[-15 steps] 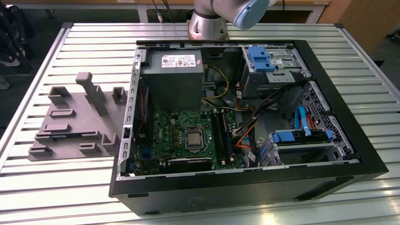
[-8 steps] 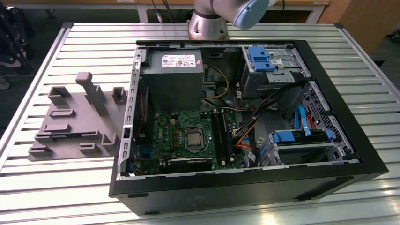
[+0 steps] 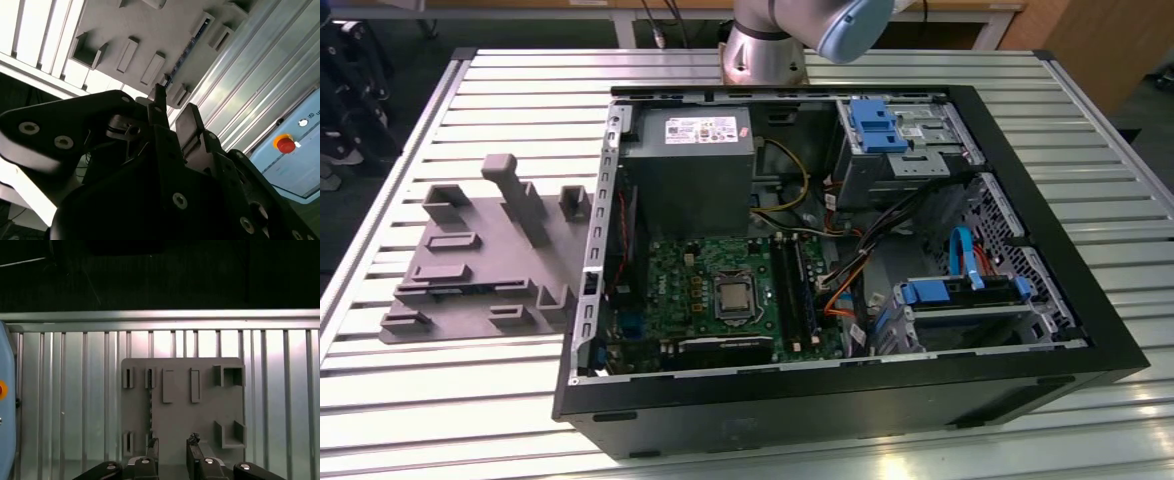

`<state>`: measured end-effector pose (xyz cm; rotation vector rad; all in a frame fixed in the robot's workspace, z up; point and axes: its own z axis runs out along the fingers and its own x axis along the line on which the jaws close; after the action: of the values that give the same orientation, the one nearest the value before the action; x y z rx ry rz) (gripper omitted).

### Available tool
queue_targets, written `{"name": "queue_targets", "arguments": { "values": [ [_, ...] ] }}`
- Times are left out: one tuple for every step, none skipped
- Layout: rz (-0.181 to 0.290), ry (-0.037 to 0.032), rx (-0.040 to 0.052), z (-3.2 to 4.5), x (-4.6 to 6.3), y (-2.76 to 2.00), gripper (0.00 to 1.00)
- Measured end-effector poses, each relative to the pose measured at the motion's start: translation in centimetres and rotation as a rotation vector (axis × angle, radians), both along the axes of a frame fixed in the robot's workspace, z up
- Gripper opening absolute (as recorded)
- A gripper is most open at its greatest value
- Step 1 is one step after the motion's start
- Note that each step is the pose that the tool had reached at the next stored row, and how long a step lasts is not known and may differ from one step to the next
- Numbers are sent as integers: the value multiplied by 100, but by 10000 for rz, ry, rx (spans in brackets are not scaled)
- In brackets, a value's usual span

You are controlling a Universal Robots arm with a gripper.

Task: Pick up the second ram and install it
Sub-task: 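Pick up the second ram and move it above second insertion slot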

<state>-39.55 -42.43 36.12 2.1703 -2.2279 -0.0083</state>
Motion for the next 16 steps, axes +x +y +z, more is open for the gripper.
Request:
{"name": "queue_targets", "arguments": {
  "values": [
    [-52,-1,1,-13,-7,0,36],
    [-82,0,7,-26,-12,0,36],
    [-91,-1,10,-42,-14,-1,36],
    [-94,-1,12,-61,-14,-1,36],
    [-96,-5,15,-77,-15,0,36],
    [-97,-10,16,-87,-16,0,36],
    [-97,-10,15,-88,-16,0,36],
    [-96,-13,11,-90,-16,0,36],
    [-96,-13,2,-90,-16,0,36],
    [-96,-12,1,-90,-16,0,36],
    [-96,-12,0,-90,-16,0,36],
    [-96,-13,-2,-90,-16,0,36],
    [-97,-13,-3,-90,-16,0,36],
    [-97,-13,-4,-90,-16,0,36],
    [-96,-13,-5,-90,-16,0,36],
    [-96,-13,-7,-90,-16,0,36]
  ]
}}
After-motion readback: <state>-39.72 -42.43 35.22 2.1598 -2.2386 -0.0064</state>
